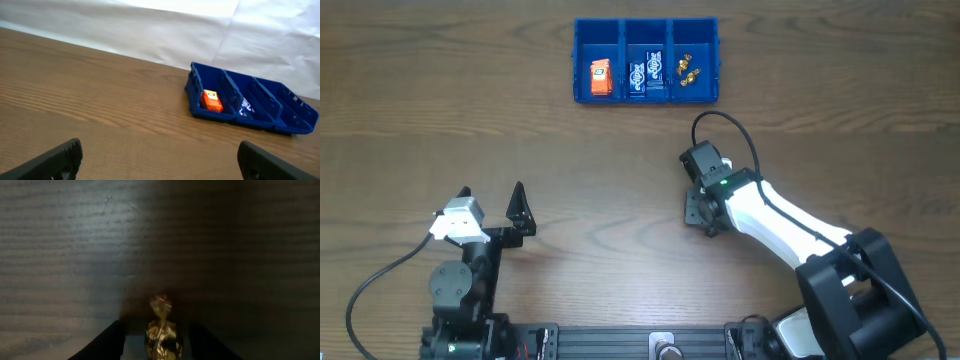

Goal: Sort Candies Into Trays

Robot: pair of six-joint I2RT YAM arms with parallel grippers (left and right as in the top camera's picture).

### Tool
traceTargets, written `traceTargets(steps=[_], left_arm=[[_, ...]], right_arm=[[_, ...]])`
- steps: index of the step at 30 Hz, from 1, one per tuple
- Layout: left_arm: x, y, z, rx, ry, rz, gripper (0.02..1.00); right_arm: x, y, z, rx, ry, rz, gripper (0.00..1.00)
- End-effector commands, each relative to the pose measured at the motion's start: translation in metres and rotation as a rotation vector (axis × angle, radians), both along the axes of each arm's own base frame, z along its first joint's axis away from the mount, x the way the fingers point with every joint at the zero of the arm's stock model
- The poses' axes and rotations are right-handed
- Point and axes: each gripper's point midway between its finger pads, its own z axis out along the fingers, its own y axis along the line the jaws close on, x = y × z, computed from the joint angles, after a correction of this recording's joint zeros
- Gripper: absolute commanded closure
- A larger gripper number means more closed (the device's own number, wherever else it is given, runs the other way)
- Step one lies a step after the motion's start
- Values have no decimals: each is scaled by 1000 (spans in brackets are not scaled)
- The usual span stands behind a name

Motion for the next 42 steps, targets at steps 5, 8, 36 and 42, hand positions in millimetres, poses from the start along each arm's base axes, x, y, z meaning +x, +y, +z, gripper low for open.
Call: traceTargets(steps=[5,8,36,42], left_arm=[[-1,3,-17,8,52,17,20],[-1,3,-17,8,52,17,20],[-1,3,-17,8,52,17,20],[-1,3,-17,8,52,17,20]], right_arm=[[-2,-1,-9,-17,22,-8,794],[-2,-2,-10,-18,24,-8,794],[193,-13,186,-17,-427,19,838],[281,-2,165,-25,-495,35,803]])
